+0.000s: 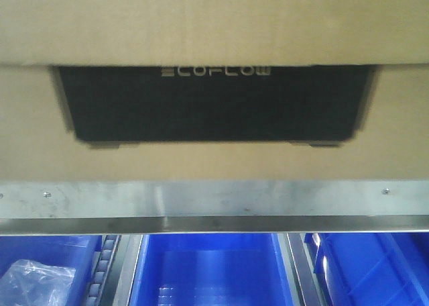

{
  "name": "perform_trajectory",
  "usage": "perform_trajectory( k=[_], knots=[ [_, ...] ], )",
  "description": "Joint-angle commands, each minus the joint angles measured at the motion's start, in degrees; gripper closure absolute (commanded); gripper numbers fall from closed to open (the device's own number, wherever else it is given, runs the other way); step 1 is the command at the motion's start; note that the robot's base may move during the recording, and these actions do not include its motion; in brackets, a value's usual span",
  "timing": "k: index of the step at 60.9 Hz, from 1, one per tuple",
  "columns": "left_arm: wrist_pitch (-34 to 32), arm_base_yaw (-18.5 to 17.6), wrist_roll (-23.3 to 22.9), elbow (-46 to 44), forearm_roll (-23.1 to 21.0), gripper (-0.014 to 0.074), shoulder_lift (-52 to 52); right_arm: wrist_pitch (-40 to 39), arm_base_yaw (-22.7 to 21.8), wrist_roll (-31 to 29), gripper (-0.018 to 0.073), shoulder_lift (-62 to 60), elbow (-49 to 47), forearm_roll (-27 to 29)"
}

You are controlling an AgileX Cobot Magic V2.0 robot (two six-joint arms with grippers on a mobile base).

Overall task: Grab box from left shelf to table start
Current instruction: 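Lift the box with both grippers and pull it off the shelf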

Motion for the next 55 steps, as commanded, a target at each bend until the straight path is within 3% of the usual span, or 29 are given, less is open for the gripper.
perform_trajectory(
  k=[1,20,55],
  knots=[
    [-10.23,-0.48,-1.16,1.38,-2.16,0.0682,-6.9,-6.72,0.11,0.18,0.0541,-5.61,1.11,1.17],
    [-12.99,-0.48,-1.16,9.42,-2.16,0.0682,-17.64,-8.32,0.11,0.18,0.0541,-15.35,8.07,1.17],
    [-11.17,-0.48,-1.16,9.9,-2.38,0.0682,-26.65,-4.49,0.11,0.12,0.0541,-23.85,8.13,1.17]
  ],
)
